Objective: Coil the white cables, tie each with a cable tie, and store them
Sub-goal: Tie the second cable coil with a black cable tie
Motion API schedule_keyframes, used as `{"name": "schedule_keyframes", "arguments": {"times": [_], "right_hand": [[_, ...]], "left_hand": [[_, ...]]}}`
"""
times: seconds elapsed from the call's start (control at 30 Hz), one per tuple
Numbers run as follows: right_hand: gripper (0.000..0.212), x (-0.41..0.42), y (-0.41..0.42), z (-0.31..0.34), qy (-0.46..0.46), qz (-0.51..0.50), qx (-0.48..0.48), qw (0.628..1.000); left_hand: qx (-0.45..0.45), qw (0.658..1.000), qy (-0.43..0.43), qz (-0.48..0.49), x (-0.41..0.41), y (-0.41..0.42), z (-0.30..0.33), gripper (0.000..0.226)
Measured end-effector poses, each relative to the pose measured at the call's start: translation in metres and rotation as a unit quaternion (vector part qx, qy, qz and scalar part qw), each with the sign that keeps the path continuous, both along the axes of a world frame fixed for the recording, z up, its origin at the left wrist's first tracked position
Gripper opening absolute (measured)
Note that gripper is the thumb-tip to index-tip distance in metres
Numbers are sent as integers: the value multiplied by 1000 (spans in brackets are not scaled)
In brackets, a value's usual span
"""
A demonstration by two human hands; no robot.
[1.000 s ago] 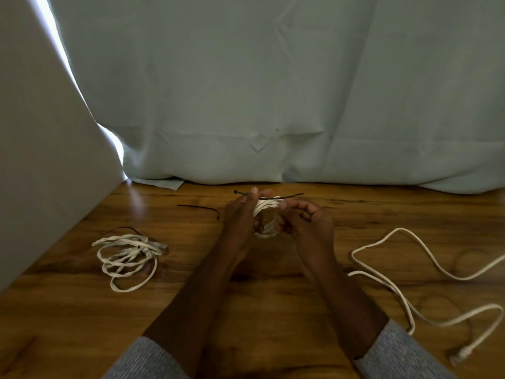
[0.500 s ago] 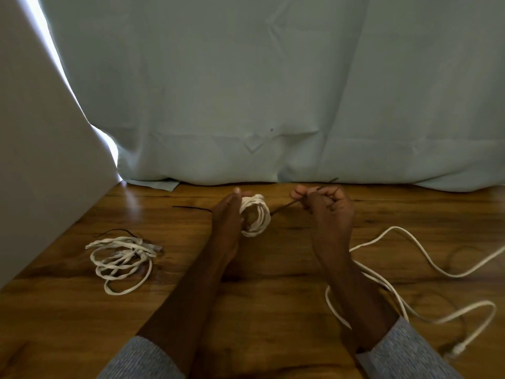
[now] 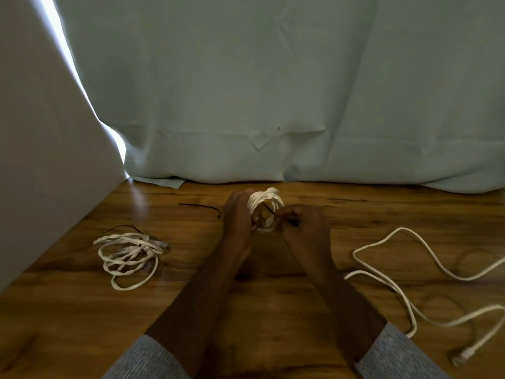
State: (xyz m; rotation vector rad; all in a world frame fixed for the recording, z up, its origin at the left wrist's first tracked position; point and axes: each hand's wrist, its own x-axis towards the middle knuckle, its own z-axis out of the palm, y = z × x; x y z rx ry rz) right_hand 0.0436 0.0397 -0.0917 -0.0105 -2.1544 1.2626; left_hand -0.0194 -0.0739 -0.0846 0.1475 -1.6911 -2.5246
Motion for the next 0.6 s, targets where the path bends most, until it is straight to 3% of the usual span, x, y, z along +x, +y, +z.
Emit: {"name": "schedule_keyframes", "arguments": {"times": [0.23,0.37,0.47,0.6], "right_hand": [[25,-4,-1,-6,-21,-19,-159,987],[18,0,0,2,-68,63,-210,973],[14,6,7,11,-100,136,-170,971],[22,7,20,18,-59,204,-99,972]], "left_hand": [[-118,989,23,-92,22,12,4,29],[-126,987,64,-76,19,7,5,24],[-136,988,76,-24,10,-5,5,24],[-103,993,54,-8,-1,-17,1,24]]}}
